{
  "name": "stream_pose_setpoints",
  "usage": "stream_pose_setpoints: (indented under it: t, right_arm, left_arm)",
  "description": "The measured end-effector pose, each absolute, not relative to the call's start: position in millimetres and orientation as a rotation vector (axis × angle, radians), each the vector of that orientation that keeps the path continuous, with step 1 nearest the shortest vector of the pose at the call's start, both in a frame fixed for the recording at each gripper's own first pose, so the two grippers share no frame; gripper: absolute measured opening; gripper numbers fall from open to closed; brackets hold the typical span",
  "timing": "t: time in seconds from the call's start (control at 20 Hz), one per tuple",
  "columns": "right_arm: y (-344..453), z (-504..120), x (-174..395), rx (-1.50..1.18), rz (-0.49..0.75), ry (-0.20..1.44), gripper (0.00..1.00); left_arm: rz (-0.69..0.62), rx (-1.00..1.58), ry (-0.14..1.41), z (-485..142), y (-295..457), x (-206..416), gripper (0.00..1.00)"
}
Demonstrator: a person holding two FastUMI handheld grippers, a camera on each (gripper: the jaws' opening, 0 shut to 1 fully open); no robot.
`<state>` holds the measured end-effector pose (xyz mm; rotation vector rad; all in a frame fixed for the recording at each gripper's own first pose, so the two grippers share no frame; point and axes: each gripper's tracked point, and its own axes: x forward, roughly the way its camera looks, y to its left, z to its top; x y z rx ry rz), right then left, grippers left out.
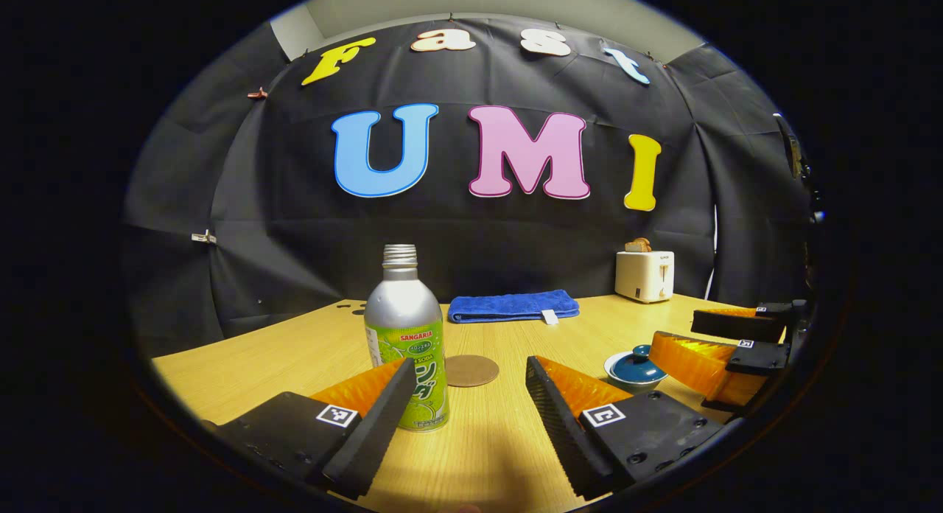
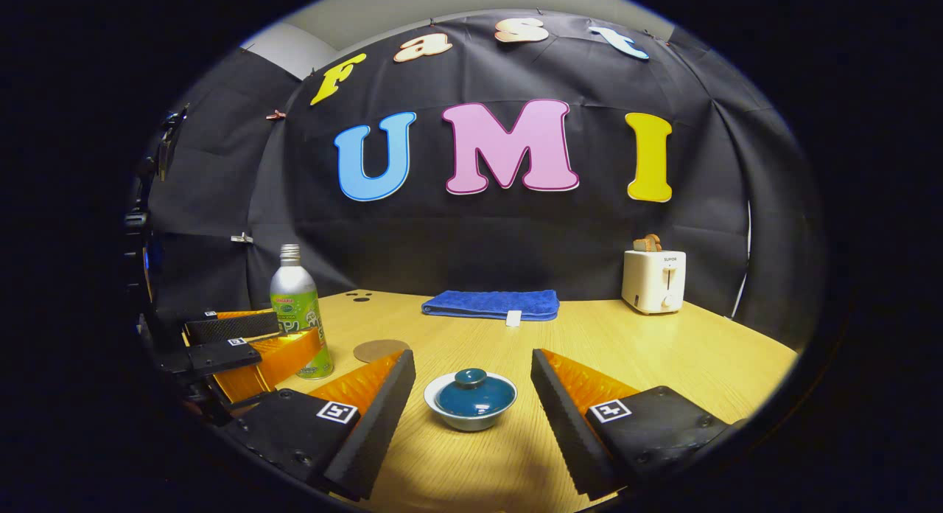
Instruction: Open the teacup lid with one hand, grasp the water bottle and pour water into the teacup with the other hand; after pouring, place the water bottle on the coaster and then close the teacup lid.
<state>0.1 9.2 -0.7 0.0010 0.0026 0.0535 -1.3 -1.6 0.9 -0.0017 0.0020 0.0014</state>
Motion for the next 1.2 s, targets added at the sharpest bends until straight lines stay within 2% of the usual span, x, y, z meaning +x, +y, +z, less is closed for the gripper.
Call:
stream_pose_setpoints:
  t: [0.25,0.8,0.9,1.1,1.15,1.2]
  right_arm:
    - [15,-4,7,-0.004,0.108,0.023,0.98]
    - [5,-32,46,-0.130,0.073,0.201,0.96]
    - [6,-38,53,-0.133,0.073,0.239,0.84]
    - [15,-44,60,-0.135,0.098,0.266,0.74]
    - [16,-42,60,-0.133,0.106,0.263,0.65]
    - [17,-39,59,-0.135,0.106,0.265,0.61]
  left_arm:
    - [-0.025,-0.001,0.001,0,-4,-2,0.95]
    - [-0.034,0.002,0.000,-1,-3,-2,0.95]
    - [-0.039,0.002,-0.001,0,-4,-2,0.95]
    - [-0.042,0.002,-0.001,0,-4,-1,0.95]
    - [-0.042,0.002,-0.001,-1,-4,-2,0.95]
    - [-0.042,0.002,-0.001,0,-4,-2,0.95]
